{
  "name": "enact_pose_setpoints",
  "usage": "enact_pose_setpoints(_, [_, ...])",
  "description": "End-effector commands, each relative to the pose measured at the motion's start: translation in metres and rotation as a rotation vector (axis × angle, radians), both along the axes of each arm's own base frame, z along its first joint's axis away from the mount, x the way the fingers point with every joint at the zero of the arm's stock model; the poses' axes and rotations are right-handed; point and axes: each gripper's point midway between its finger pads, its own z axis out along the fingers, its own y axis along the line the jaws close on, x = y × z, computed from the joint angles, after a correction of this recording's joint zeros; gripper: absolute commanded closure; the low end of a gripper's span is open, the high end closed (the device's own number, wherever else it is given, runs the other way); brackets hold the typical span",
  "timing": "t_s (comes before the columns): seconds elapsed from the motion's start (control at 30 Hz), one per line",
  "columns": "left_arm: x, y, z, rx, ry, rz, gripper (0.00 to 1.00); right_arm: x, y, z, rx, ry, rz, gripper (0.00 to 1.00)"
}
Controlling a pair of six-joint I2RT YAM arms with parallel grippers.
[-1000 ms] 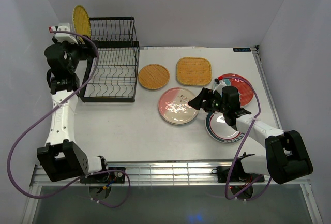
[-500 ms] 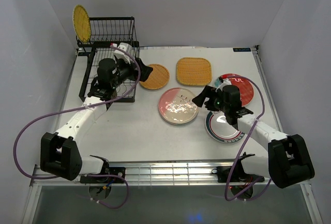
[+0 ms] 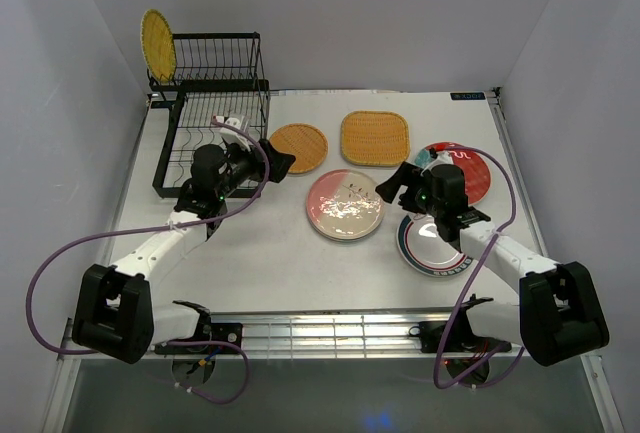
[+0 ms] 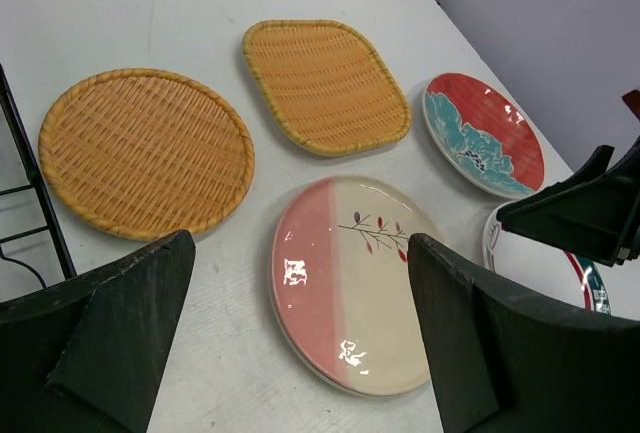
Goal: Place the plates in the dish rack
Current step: Pick up the plate at the center of the board.
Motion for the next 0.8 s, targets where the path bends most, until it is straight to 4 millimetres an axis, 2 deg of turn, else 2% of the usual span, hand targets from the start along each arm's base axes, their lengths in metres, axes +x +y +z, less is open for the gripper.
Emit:
enact_pose_setpoints(0.0, [-0.001, -0.002, 0.023, -0.052, -0.066, 0.000, 0.02, 0.007, 0.001, 0.001, 0.000, -0.009, -0.014, 0.14])
enact_pose_setpoints(0.17, [-0.001, -0.006, 0.020, -0.076, -0.036, -0.012, 0.02, 0.010, -0.012, -0.003, 0.026, 0.008, -0.127, 0.17])
enact_pose_setpoints(0.43, [0.006, 0.008, 0.019, -0.079, -0.036, 0.082, 0.02, 0.012, 0.009, 0.013, 0.053, -0.023, -0.002, 0.15])
enact_pose_setpoints(0.53, [0.010, 0.011, 0.017, -0.073, -0.034, 0.110, 0.02, 0.017, 0.022, 0.023, 0.069, -0.033, 0.060, 0.15])
enact_pose_setpoints(0.57, [0.014, 0.017, 0.015, -0.064, -0.034, 0.146, 0.02, 0.019, 0.027, 0.018, 0.068, -0.011, 0.074, 0.15])
enact_pose_setpoints(0.6, [0.016, 0.020, 0.014, -0.057, -0.037, 0.164, 0.02, 0.028, 0.033, 0.029, 0.073, -0.030, 0.086, 0.16])
enact_pose_setpoints(0.63, [0.018, 0.025, 0.014, -0.043, -0.047, 0.186, 0.02, 0.031, 0.041, 0.031, 0.066, -0.027, 0.097, 0.16])
enact_pose_setpoints(0.7, [0.023, 0.035, 0.014, -0.021, -0.060, 0.246, 0.02, 0.038, 0.055, 0.016, 0.044, 0.035, 0.118, 0.16])
enact_pose_setpoints(0.73, [0.023, 0.038, 0.014, -0.004, -0.073, 0.259, 0.02, 0.051, 0.065, 0.033, 0.060, 0.008, 0.131, 0.16])
enact_pose_setpoints(0.77, [0.025, 0.042, 0.013, 0.006, -0.076, 0.280, 0.02, 0.057, 0.072, 0.022, 0.055, 0.040, 0.139, 0.16])
